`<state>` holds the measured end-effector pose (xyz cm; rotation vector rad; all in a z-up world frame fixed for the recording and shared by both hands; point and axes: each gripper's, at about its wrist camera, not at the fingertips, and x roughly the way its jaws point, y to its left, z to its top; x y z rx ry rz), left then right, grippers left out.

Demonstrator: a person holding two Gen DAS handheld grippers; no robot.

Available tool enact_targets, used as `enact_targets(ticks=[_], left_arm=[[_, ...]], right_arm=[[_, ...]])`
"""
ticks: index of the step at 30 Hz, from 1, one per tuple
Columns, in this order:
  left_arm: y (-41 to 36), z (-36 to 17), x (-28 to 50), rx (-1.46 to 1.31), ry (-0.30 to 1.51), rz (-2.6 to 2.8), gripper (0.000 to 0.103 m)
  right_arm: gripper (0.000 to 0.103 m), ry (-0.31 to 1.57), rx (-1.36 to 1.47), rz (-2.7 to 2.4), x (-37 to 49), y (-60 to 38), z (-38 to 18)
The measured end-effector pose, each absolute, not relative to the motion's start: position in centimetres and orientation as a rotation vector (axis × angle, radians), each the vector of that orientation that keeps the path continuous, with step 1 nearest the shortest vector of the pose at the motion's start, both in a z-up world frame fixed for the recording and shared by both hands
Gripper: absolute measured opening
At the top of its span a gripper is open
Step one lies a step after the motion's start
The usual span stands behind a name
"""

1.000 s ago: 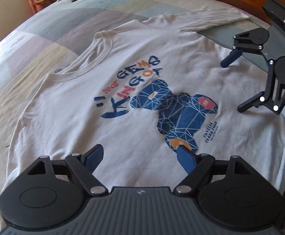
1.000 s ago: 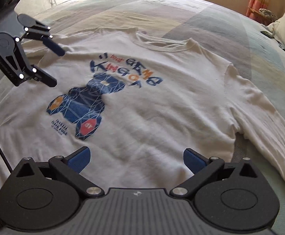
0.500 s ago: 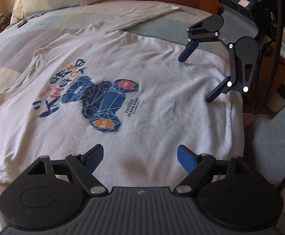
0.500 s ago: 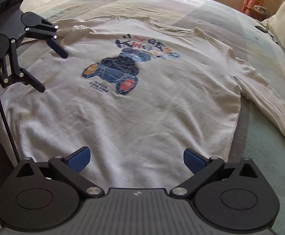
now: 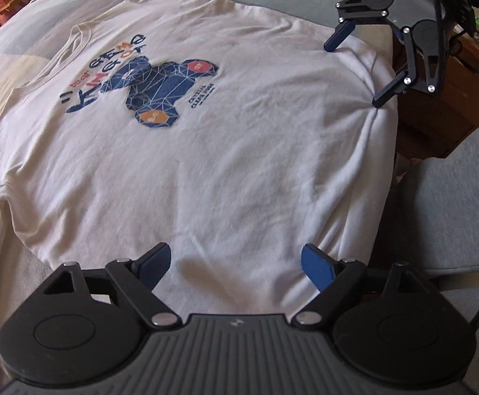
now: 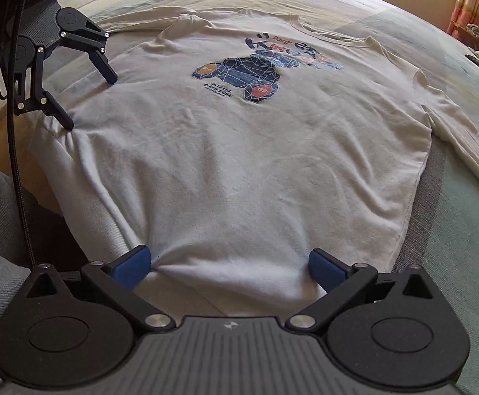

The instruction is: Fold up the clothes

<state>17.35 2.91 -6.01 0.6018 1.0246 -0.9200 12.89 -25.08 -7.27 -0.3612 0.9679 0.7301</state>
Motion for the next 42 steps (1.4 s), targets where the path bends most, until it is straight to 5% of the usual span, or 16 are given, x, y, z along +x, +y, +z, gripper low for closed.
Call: enact_targets(ticks=[6, 9, 15, 23, 35, 42], left_arm=[[1.1, -7.2, 15.5, 0.549, 1.016, -0.865, 0.087], [3.1, -7.3, 14.9, 0.517, 1.071, -0.829, 0.097], [4.3, -6.0, 14.3, 0.591, 1.127, -0.841, 0.094], [1.4, -6.3, 19.8, 0.568, 0.958, -0.752, 0.094], [5.3, -6.4, 21.4, 0.184, 1.191, -0.476, 0.097], [5.5, -4.7, 28.7, 0.081, 1.012, -0.344, 0.097]], right_arm=[[0.103, 0.951, -0.388, 0.777, 12.9, -25.2, -7.4], [0.103, 0.975, -0.429, 0.809, 13.0, -25.3, -7.3], [0.103, 1.024, -0.53, 0.855, 13.7, -25.1, -6.7], [0.103, 0.873, -0.42, 0.82, 18.8, -22.4, -5.7], [0.103, 0.884, -0.346, 0.723, 19.0, -23.0, -8.0], [0.103, 0.923, -0.344, 0.677, 19.4, -22.2, -7.8]])
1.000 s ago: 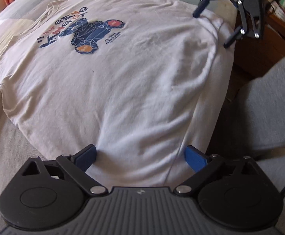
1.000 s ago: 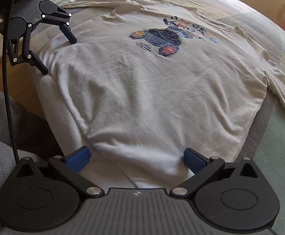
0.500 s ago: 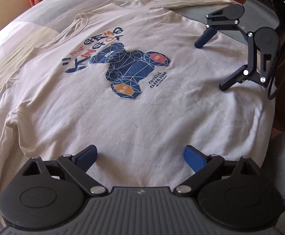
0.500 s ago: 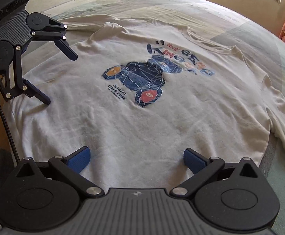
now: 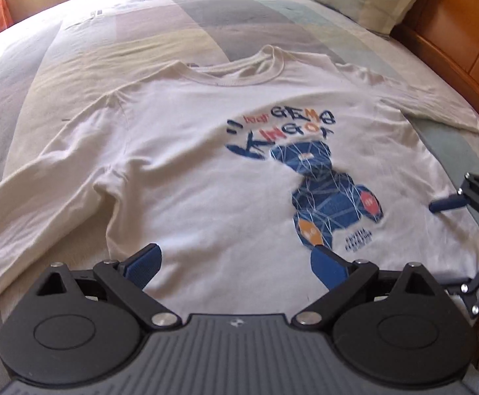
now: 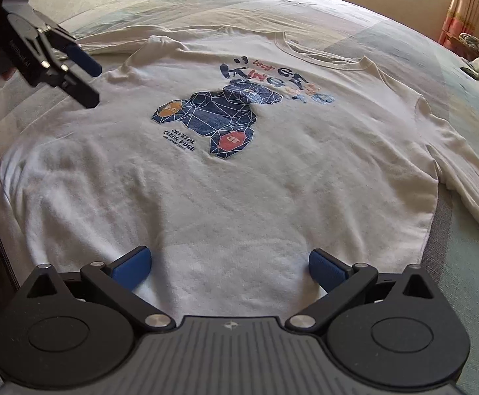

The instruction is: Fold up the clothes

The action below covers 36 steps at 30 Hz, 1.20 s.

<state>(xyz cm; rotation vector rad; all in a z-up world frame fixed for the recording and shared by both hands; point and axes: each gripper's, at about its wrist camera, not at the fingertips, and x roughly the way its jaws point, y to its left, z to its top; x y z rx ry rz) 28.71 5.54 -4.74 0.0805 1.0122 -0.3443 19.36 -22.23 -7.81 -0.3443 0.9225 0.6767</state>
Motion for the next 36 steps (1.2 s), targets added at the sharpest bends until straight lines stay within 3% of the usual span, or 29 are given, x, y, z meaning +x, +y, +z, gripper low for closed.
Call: enact_targets(ticks=[4, 11, 18, 24, 36], left_arm=[[5.3, -7.0, 31.2, 0.03, 1.017, -0.351, 0.097], [6.8, -6.9, 28.0, 0.004, 1.058, -0.408, 0.097], [14.2, -3.0, 30.8, -0.019, 0.924, -0.267, 0.097], [22.6, -3.1, 33.8, -0.04, 0.854, -0.06, 0.097], [32.8, -8.2, 27.7, -0.127, 1.028, 0.155, 0.097]], right_arm=[[0.103, 0.933, -0.348, 0.661, 19.4, -22.0, -7.8], [0.103, 0.983, -0.344, 0.605, 19.8, -21.2, -7.6], [0.103, 1.125, -0.372, 0.583, 21.8, -19.9, -7.1], [0.103, 1.268, -0.319, 0.546, 25.3, -18.4, -6.2], [0.103, 1.234, 0.002, 0.674, 38.1, -8.1, -2.5]])
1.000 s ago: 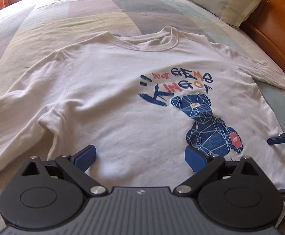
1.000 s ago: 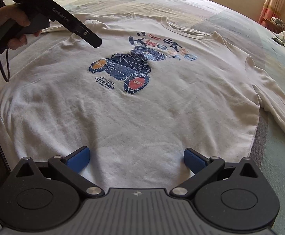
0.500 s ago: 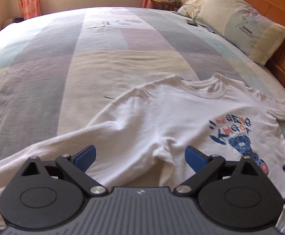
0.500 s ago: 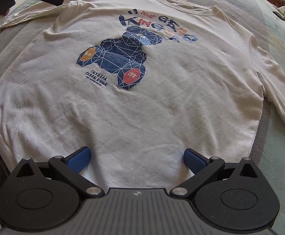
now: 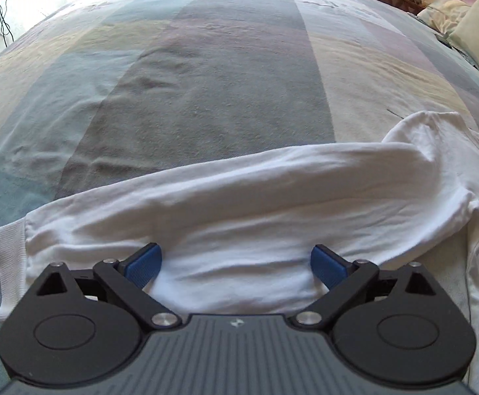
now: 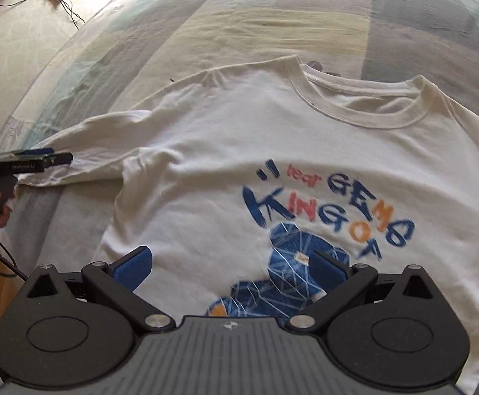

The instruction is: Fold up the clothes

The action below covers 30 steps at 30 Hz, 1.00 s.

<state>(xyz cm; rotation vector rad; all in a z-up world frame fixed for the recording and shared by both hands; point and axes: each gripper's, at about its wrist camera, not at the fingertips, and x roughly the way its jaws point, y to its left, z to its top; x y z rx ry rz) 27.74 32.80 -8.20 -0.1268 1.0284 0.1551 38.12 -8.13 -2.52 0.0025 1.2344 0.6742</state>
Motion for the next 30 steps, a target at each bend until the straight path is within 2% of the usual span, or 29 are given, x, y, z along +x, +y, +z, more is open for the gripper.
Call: enact_targets(ticks=[5, 14, 22, 25, 27, 30], left_arm=[[34.2, -6.6, 27.3, -0.109, 0.978, 0.135, 0.097], [35.3, -7.1, 30.3, -0.025, 0.913, 0.096, 0.097], [33.2, -8.0, 29.7, 0.075, 0.939, 0.041, 0.097], [33.5, -8.1, 29.8, 0.045, 0.944, 0.041, 0.098], [33.8, -8.2, 29.9, 0.023, 0.946, 0.042, 0.098], [34.0, -8.3, 29.8, 0.004, 0.947, 0.045, 0.098]], right_arm=[[0.103, 1.31, -0.033, 0.827, 43.0, -0.9, -2.8], [0.103, 1.156, -0.488, 1.062, 47.7, 11.3, -1.8], [0.101, 0.968, -0.799, 1.165, 50.4, 17.3, -2.8], [0.083, 0.924, -0.942, 1.22, 50.0, 18.4, -3.6], [0.064, 0.926, -1.017, 1.284, 49.7, 18.8, -4.1], [0.059, 0.929, -1.08, 1.398, 49.0, 19.0, -4.6]])
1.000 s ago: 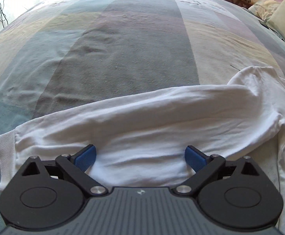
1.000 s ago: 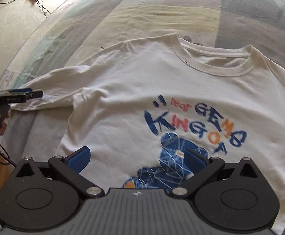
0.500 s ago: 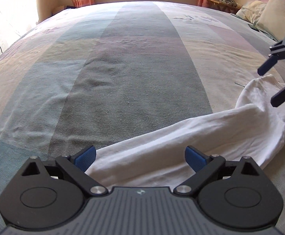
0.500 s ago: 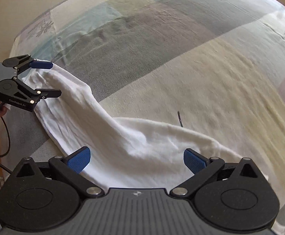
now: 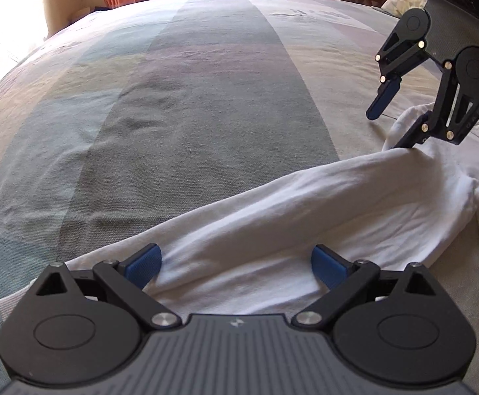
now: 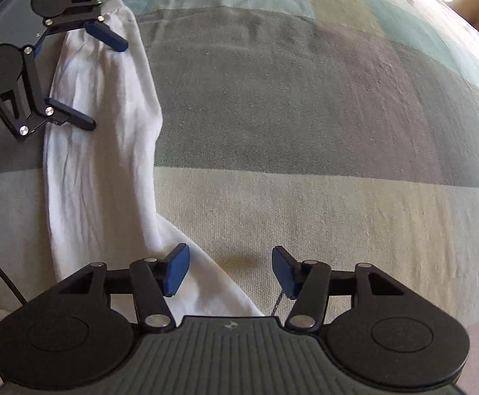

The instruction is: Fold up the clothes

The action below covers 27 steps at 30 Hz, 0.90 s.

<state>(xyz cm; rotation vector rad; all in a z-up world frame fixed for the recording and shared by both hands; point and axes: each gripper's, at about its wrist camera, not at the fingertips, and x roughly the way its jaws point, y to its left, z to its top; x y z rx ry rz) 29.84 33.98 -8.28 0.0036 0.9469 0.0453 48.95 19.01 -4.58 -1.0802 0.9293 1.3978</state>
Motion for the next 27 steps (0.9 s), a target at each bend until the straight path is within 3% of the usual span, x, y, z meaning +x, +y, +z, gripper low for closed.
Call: enact_targets(ticks=[7, 11, 22, 25, 27], left_arm=[[34.0, -8.5, 29.9, -0.01, 0.95, 0.055, 0.1], [34.1, -8.5, 30.0, -0.013, 0.952, 0.055, 0.1], [34.0, -7.2, 29.8, -0.01, 0.924, 0.068, 0.099], [34.0, -6.9, 29.7, -0.007, 0.917, 0.067, 0.099], [34.0, -6.8, 29.7, 0.001, 0.912, 0.067, 0.099]], right_arm=[[0.035, 0.916, -1.19, 1.558, 47.9, 19.4, -5.0], [0.008, 0.891, -1.238, 1.608, 47.1, 19.3, -4.8], [0.007, 0.821, -1.141, 1.265, 48.3, 18.5, -3.3], [0.014, 0.837, -1.054, 1.31, 48.6, 19.0, -2.3], [0.023, 0.84, -1.028, 1.347, 48.3, 20.0, -2.3]])
